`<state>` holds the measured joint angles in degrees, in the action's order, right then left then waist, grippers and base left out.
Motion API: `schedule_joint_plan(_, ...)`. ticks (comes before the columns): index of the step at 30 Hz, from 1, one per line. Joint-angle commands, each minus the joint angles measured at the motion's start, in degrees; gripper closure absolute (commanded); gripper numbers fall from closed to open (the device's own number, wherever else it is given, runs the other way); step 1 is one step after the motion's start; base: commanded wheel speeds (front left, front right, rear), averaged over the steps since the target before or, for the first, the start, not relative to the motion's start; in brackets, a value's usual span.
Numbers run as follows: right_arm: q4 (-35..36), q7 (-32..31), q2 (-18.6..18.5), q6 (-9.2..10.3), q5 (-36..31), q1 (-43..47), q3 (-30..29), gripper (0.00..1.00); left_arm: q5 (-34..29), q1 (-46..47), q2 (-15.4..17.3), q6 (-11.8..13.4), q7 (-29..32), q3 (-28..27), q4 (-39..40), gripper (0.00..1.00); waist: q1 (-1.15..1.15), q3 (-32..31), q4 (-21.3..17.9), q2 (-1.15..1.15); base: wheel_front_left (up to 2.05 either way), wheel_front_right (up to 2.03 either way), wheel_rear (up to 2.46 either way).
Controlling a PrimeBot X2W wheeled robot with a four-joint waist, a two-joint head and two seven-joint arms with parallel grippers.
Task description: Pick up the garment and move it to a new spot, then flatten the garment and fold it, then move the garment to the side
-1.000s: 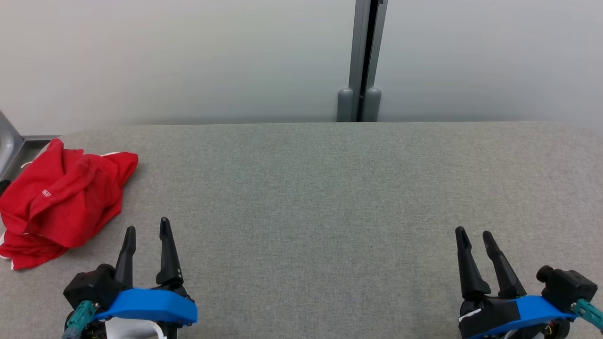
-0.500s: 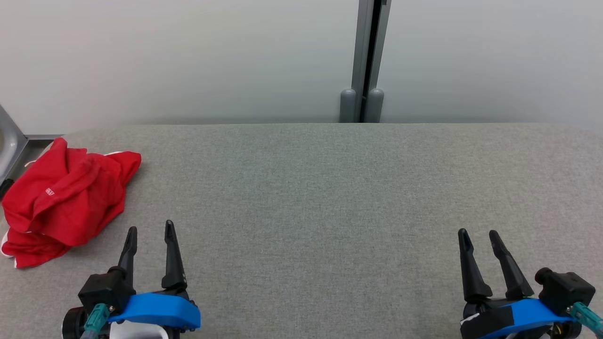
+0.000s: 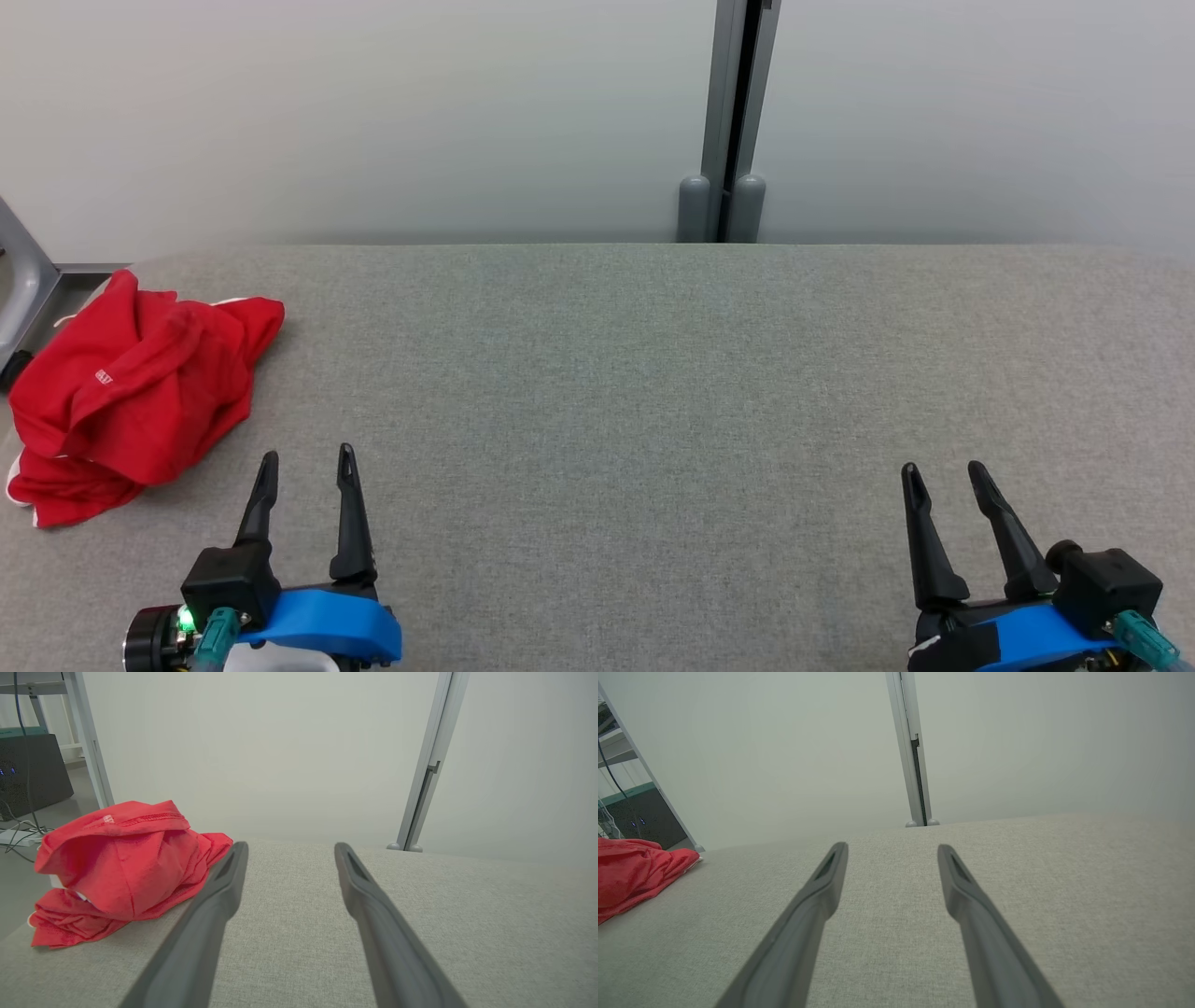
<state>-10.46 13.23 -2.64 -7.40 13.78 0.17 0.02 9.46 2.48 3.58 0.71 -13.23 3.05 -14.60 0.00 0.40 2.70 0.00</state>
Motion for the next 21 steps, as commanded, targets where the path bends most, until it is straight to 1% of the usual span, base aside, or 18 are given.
schedule_joint_plan(1,0.04,0.61,-0.39,-0.14,-1.45,0.29,0.04,0.0,-1.49,0.42,0.28,-0.08,-0.66,0.13,-0.26,0.0,0.0,0.02,0.07,0.0,0.0,0.0,0.0)
schedule_joint_plan(16,-0.15,2.11,-0.41,-0.16,-6.61,0.94,0.53,0.0,-6.64,0.3,-0.13,-0.3,-2.06,-0.13,-1.76,0.0,0.0,0.13,0.61,0.0,0.0,0.0,0.0)
schedule_joint_plan(21,-0.14,2.07,-0.41,-0.16,-6.2,0.96,0.54,0.0,-6.01,0.25,-0.27,-0.65,-2.06,-0.57,-2.04,0.0,0.0,0.18,0.62,0.0,0.0,0.0,0.0)
